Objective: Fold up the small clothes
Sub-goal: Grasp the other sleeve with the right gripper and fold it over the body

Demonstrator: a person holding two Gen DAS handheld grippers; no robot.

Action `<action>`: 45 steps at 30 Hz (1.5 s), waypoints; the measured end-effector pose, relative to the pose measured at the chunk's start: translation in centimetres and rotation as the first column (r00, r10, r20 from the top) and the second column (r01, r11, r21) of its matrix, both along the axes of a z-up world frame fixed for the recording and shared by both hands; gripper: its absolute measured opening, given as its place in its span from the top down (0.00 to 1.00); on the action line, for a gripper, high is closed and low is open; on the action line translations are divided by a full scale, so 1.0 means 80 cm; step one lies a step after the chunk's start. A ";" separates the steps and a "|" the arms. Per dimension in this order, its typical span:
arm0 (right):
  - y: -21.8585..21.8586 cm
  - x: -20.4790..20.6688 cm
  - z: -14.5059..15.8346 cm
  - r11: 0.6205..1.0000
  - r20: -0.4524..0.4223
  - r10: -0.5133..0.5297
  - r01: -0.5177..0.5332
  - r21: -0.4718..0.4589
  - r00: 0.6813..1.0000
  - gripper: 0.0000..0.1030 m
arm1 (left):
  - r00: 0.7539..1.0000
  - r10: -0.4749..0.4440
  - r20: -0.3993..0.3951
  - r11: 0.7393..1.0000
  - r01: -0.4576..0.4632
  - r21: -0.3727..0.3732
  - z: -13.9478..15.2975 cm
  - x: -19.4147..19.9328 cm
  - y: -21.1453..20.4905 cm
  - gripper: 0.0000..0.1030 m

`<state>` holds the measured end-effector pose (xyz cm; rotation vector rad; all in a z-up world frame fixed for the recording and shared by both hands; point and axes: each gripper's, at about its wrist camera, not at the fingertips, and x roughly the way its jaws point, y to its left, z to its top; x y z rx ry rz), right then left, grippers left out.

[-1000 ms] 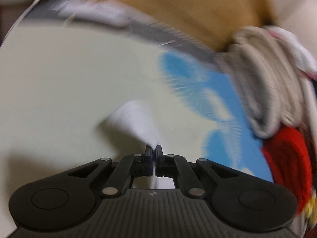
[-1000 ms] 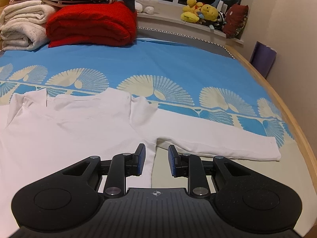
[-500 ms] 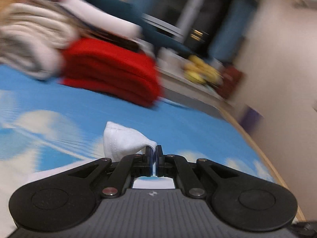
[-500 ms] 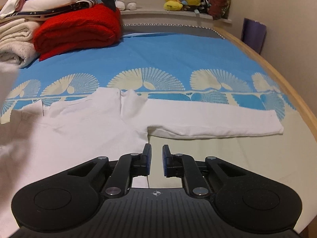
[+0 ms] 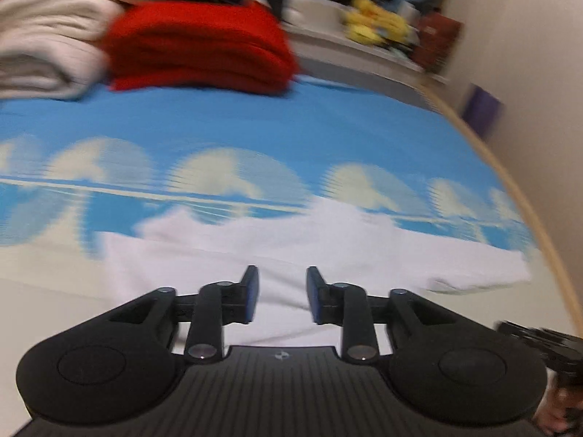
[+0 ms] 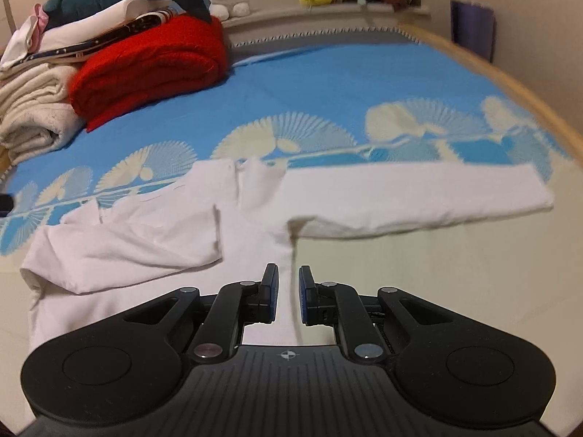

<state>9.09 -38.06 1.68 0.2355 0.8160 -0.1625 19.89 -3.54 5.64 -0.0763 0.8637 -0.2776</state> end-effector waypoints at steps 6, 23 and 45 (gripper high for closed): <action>0.015 0.037 -0.030 0.988 -0.010 0.013 -0.011 0.154 1.000 0.87 | 0.972 0.213 -0.097 0.971 -0.199 0.131 -0.049 0.022 0.085 0.69; 0.051 0.188 -0.136 0.976 -0.107 0.053 -0.029 0.218 0.993 1.00 | 0.927 0.309 -0.210 0.949 -0.287 0.131 -0.092 0.076 0.168 0.69; -0.049 0.169 -0.078 0.960 0.031 -0.273 0.271 0.065 0.961 0.95 | 0.889 0.236 -0.393 0.970 -0.190 0.152 -0.187 0.099 0.130 0.67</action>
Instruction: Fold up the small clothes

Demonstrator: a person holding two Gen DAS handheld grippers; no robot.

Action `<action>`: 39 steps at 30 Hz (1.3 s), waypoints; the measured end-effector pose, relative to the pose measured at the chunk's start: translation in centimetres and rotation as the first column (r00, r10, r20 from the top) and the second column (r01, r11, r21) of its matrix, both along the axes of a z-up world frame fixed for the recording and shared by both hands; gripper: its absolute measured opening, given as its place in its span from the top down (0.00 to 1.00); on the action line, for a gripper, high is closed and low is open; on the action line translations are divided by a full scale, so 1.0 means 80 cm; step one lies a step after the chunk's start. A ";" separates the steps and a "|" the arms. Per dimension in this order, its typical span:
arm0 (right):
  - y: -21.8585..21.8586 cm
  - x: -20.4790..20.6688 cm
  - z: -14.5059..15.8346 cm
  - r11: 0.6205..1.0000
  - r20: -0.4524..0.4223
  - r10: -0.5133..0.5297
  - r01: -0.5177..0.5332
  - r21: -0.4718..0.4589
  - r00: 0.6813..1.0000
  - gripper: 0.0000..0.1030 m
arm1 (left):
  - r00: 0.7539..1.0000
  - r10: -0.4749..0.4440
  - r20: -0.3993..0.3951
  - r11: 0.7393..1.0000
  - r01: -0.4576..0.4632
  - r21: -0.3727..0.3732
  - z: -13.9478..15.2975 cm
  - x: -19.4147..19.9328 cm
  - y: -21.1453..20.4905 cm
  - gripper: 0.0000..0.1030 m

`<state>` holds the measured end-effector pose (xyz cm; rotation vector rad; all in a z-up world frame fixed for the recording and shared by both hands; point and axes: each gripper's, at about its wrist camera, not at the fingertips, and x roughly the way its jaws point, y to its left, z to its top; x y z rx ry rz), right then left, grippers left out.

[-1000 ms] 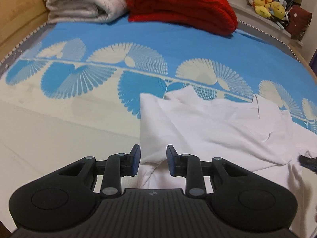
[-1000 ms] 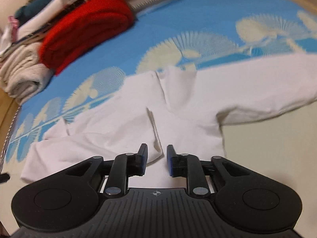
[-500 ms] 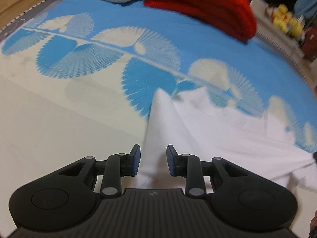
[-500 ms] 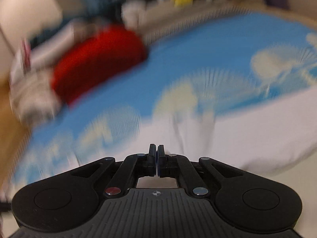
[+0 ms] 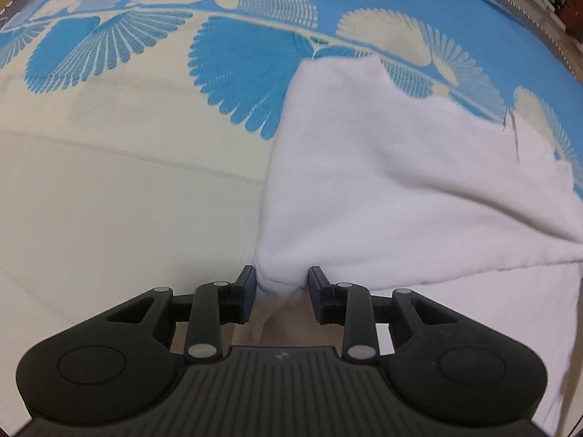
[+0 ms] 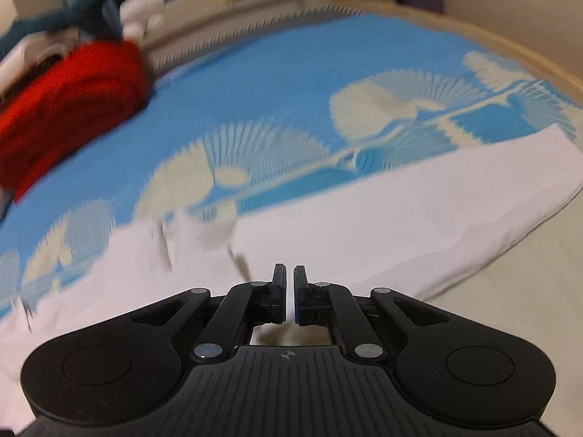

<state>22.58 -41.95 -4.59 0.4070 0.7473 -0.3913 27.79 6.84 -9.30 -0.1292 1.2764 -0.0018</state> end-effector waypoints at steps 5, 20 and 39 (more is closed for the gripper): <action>0.005 -0.005 0.013 0.984 0.156 0.142 -0.156 0.081 0.977 0.95 | 0.995 0.024 0.095 0.997 -0.017 -0.071 0.025 0.004 -0.003 0.67; -0.053 -0.020 0.009 0.997 0.042 -0.009 0.006 0.075 0.999 0.65 | 0.998 -0.036 0.060 0.999 0.038 -0.032 0.025 0.010 -0.035 0.66; -0.303 -0.141 -0.054 0.748 -0.002 -0.631 0.609 0.265 0.776 0.63 | 0.973 -0.181 0.140 0.983 0.183 -0.005 0.055 -0.006 -0.102 0.62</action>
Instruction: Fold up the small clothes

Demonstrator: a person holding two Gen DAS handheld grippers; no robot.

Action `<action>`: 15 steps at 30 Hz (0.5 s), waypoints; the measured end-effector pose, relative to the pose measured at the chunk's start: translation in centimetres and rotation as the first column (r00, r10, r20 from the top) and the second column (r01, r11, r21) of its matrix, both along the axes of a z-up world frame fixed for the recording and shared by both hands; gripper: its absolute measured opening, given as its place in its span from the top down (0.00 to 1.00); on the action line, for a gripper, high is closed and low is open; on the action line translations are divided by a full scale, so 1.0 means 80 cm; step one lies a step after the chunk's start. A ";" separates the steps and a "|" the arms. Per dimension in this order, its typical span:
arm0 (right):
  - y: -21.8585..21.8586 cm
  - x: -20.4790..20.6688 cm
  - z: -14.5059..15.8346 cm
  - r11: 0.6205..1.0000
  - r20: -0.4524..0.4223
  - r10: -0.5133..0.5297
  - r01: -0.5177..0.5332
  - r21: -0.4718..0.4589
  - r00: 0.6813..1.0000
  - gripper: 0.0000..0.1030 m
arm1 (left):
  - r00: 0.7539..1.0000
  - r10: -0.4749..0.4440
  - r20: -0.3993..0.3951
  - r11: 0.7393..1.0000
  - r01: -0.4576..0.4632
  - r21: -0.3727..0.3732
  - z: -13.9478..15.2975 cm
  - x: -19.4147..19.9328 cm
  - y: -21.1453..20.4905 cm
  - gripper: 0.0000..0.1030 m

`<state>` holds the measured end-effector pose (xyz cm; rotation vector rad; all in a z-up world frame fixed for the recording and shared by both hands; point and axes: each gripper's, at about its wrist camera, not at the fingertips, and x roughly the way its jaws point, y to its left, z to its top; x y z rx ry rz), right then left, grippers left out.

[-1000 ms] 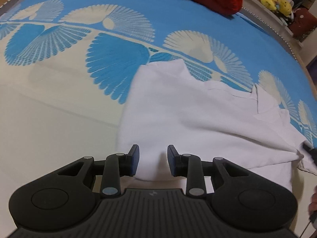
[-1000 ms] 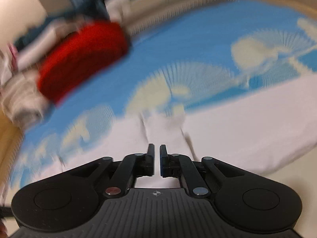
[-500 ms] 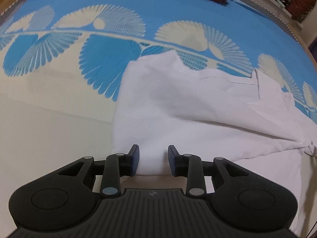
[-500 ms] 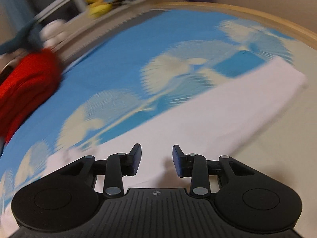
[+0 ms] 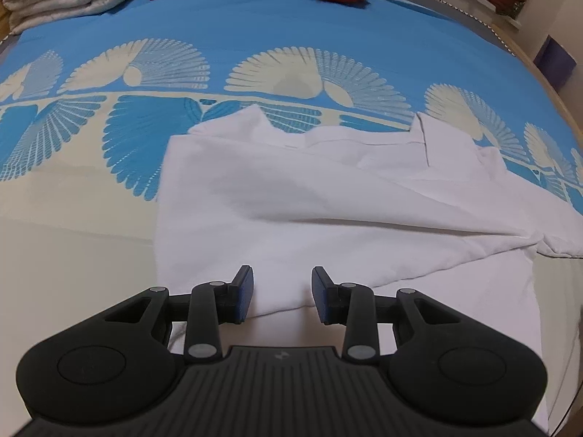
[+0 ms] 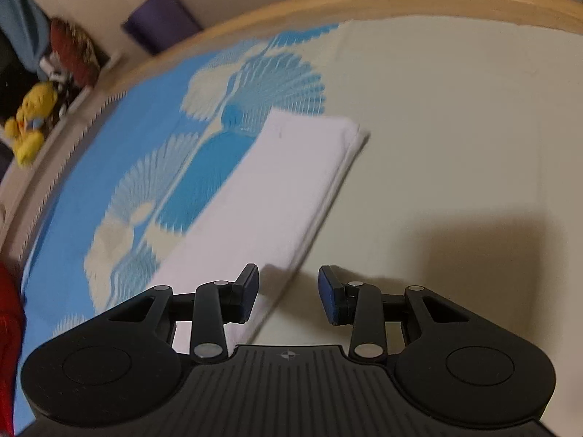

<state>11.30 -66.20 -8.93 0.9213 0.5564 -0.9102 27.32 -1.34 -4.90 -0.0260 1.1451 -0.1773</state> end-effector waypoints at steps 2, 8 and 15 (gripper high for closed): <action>-0.009 0.000 -0.004 0.999 0.021 -0.030 0.031 -0.018 0.999 0.64 | 1.000 -0.004 0.000 1.000 0.004 -0.002 -0.001 0.000 -0.002 0.62; -0.022 0.007 -0.016 0.995 0.035 -0.074 0.076 -0.059 0.997 0.95 | 1.000 -0.004 0.003 1.000 0.004 0.001 0.000 0.000 0.003 0.62; 0.026 0.042 0.034 0.950 0.002 -0.009 0.009 -0.312 1.000 0.98 | 0.999 0.031 0.012 1.000 -0.031 -0.006 0.008 -0.002 0.031 0.62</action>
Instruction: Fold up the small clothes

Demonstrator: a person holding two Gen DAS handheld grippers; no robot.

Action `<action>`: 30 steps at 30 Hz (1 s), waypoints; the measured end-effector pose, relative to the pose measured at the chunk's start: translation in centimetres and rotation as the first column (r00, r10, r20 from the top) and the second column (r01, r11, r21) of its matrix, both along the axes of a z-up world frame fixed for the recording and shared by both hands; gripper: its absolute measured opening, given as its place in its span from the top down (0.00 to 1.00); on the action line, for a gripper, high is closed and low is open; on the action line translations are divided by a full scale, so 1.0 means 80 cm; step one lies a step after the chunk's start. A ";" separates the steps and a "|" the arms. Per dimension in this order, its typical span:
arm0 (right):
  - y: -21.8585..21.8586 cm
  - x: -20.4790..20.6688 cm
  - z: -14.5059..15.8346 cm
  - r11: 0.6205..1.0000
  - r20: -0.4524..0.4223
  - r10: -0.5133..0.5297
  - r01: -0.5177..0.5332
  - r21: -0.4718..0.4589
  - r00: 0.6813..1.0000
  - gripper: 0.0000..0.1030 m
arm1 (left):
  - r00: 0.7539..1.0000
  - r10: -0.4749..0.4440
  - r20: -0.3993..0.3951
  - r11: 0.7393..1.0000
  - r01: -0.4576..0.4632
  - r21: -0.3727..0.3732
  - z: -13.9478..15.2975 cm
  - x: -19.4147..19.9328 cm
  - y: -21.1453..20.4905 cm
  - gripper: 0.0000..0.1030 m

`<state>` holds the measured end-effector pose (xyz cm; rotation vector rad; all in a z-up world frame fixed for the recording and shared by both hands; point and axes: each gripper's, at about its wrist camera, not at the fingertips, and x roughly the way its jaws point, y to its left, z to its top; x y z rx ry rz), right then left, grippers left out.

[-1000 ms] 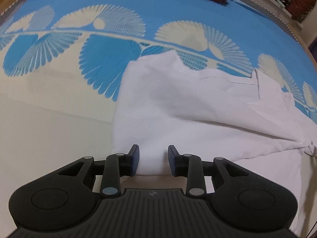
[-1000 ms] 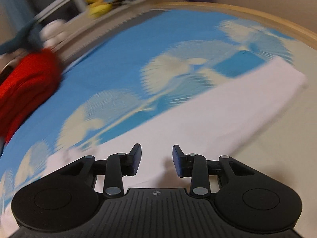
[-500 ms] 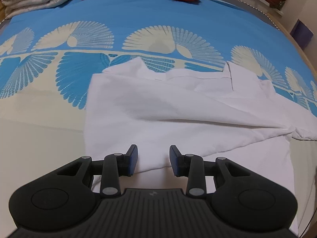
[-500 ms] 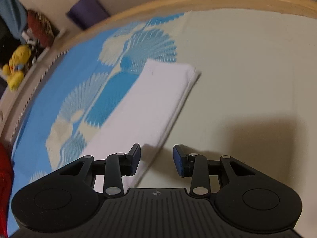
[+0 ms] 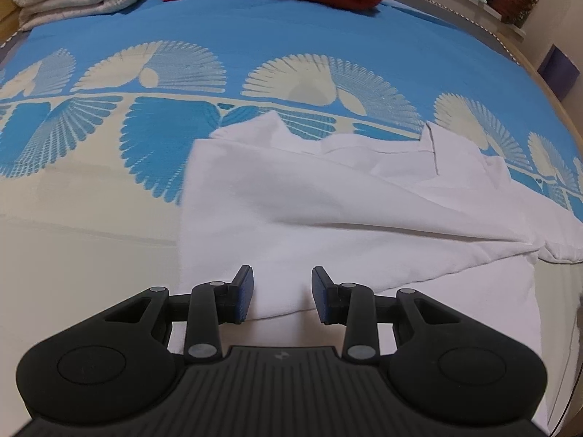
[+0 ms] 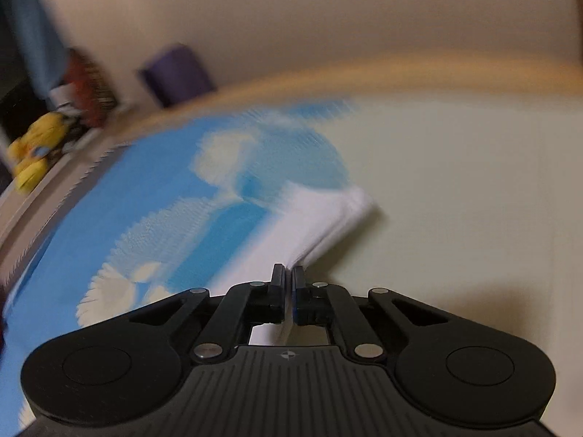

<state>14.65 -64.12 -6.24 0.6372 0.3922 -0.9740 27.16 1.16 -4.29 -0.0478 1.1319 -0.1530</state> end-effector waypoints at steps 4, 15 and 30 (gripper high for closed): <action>0.106 0.060 0.071 0.941 0.019 0.247 -0.235 -0.244 0.969 0.98 | 0.999 0.049 0.014 0.999 -0.049 -0.004 0.009 -0.001 0.025 0.62; 0.559 0.107 0.093 0.124 0.009 0.992 -0.942 -0.312 0.128 0.96 | 0.967 0.255 -0.006 0.964 -0.255 -0.070 0.023 0.001 0.116 0.62; 0.520 0.100 0.077 0.255 -0.368 0.915 -0.944 0.211 0.165 0.67 | 0.949 0.302 -0.088 0.925 -0.314 -0.216 -0.002 0.016 0.130 0.62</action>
